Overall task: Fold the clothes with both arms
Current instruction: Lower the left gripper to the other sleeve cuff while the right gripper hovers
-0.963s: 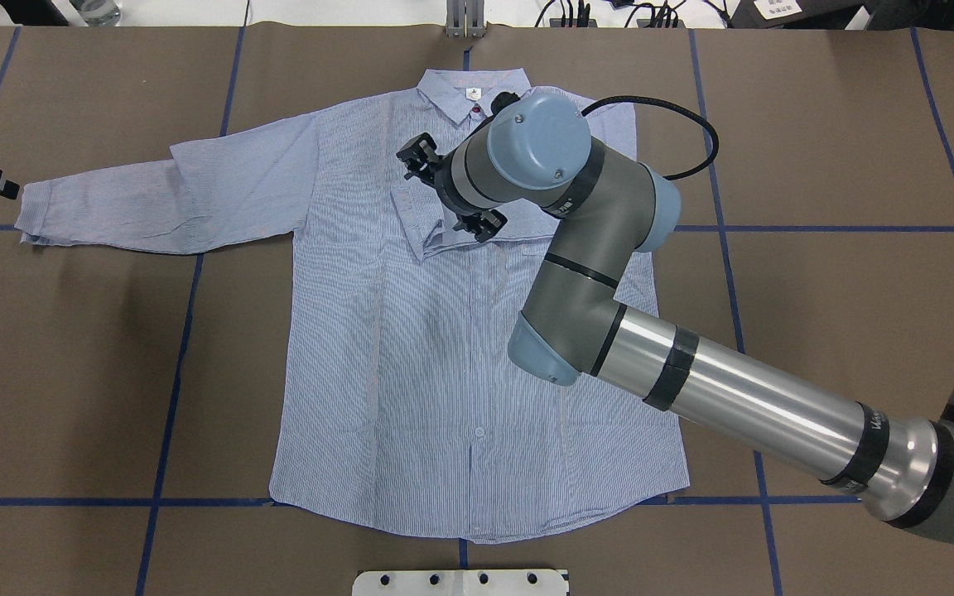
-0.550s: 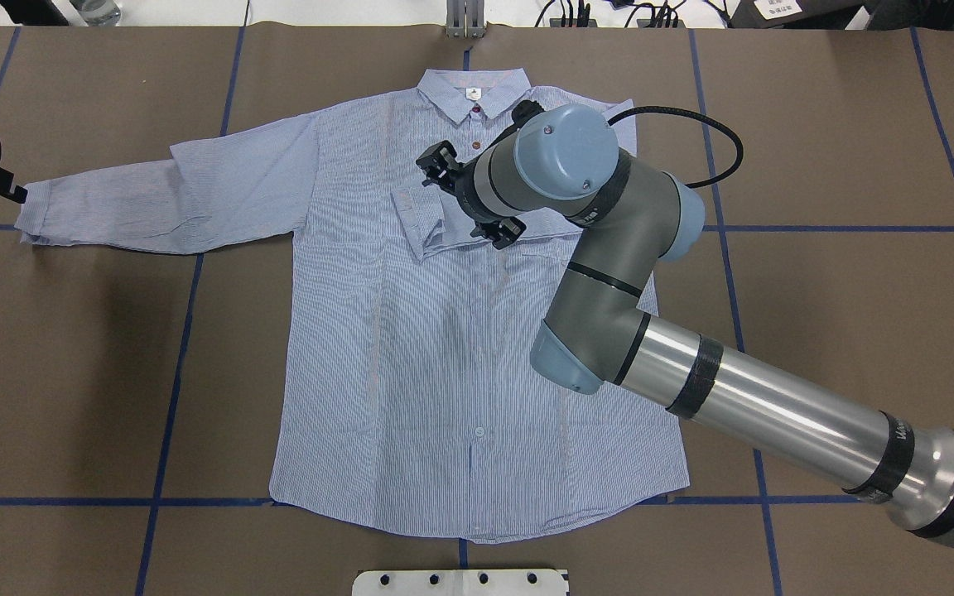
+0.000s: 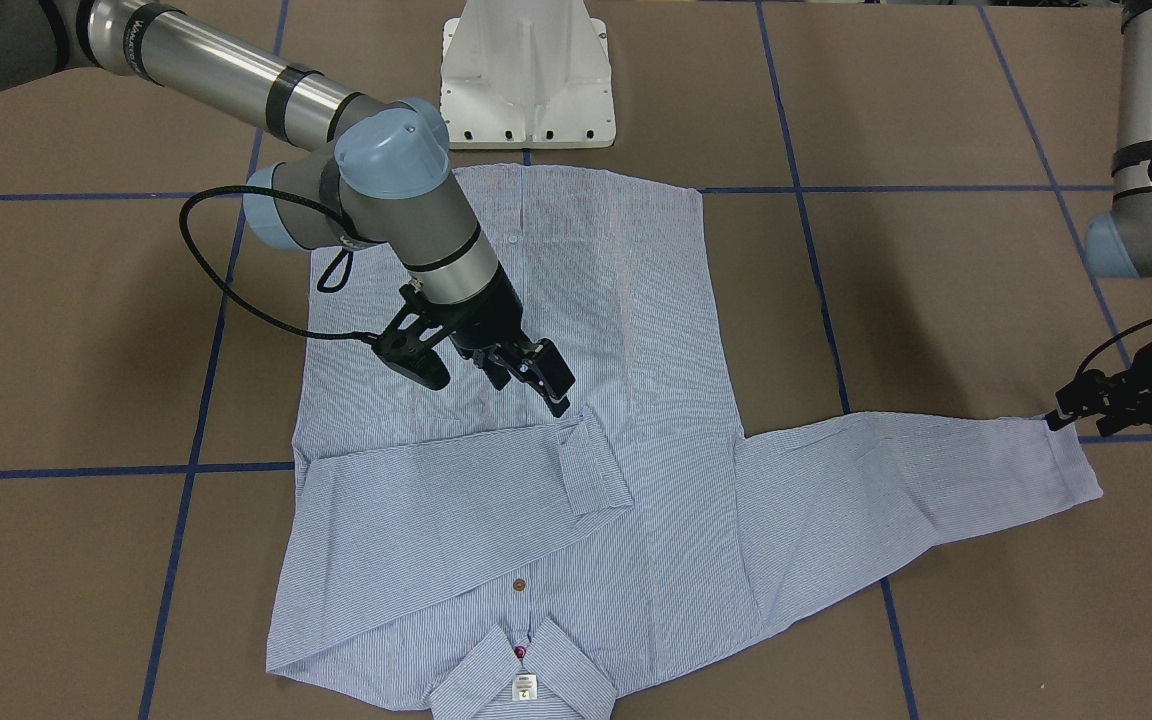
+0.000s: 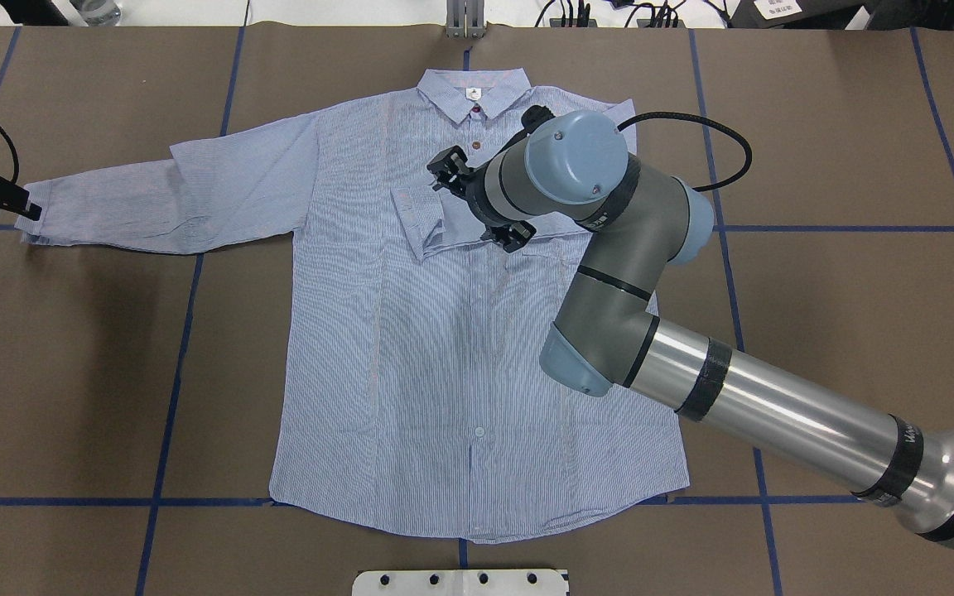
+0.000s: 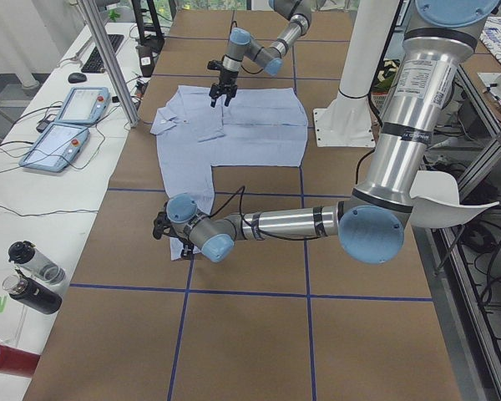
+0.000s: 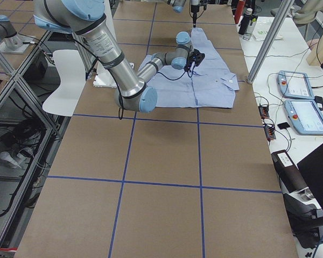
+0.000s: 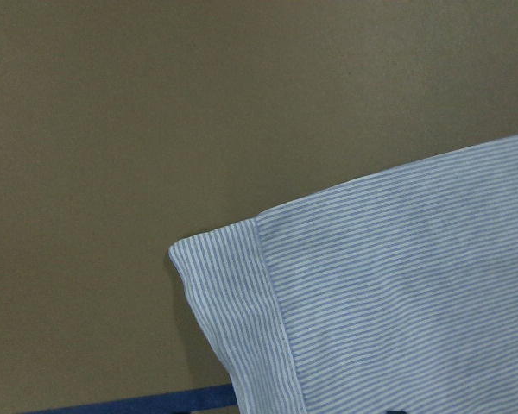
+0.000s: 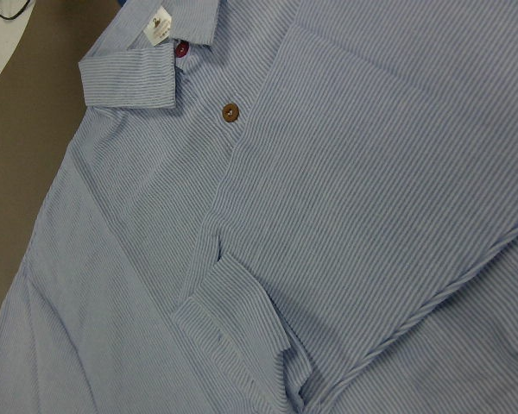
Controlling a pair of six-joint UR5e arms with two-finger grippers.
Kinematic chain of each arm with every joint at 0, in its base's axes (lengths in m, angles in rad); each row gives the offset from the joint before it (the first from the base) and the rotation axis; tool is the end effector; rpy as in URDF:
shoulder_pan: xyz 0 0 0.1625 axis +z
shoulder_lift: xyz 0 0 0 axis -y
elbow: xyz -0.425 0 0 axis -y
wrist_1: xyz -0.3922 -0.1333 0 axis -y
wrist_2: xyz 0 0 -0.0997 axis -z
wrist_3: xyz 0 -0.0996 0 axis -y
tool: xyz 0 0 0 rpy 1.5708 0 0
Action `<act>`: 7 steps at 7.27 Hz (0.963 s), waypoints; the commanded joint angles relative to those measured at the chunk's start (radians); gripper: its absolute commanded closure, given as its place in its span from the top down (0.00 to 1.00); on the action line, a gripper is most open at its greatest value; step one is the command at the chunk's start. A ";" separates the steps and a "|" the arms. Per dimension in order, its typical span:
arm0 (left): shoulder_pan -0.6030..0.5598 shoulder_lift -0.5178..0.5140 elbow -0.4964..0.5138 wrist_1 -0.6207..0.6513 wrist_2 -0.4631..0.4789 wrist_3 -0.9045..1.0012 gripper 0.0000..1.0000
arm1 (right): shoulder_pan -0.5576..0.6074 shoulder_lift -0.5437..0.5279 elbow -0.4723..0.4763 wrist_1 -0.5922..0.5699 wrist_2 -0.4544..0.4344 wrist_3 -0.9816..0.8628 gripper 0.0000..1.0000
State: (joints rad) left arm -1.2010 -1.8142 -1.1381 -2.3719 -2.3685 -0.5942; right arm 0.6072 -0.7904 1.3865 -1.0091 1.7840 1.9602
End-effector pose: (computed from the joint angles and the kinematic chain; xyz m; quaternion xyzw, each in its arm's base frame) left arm 0.1624 -0.5904 0.6484 0.0742 0.4568 0.0178 0.8863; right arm -0.5542 -0.5217 0.1921 -0.0294 -0.5505 0.3467 0.7589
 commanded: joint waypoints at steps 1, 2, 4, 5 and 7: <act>0.003 0.009 -0.002 -0.007 -0.002 -0.001 0.60 | 0.000 -0.010 -0.001 0.003 0.000 -0.001 0.99; 0.003 0.010 0.006 -0.007 -0.002 -0.001 0.59 | 0.002 -0.010 -0.001 0.004 0.000 -0.001 0.99; 0.006 0.010 0.017 -0.007 -0.002 -0.001 0.58 | 0.002 -0.010 -0.001 0.004 0.000 -0.001 0.99; 0.017 0.010 0.018 -0.009 -0.002 -0.001 0.57 | 0.002 -0.010 0.000 0.004 0.000 -0.001 0.99; 0.021 0.010 0.020 -0.009 -0.002 -0.003 0.53 | 0.002 -0.010 0.002 0.003 0.000 -0.001 0.99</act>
State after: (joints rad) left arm -1.1839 -1.8040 -1.1193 -2.3799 -2.3700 -0.5962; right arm 0.6089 -0.8003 1.3874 -1.0057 1.7840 1.9589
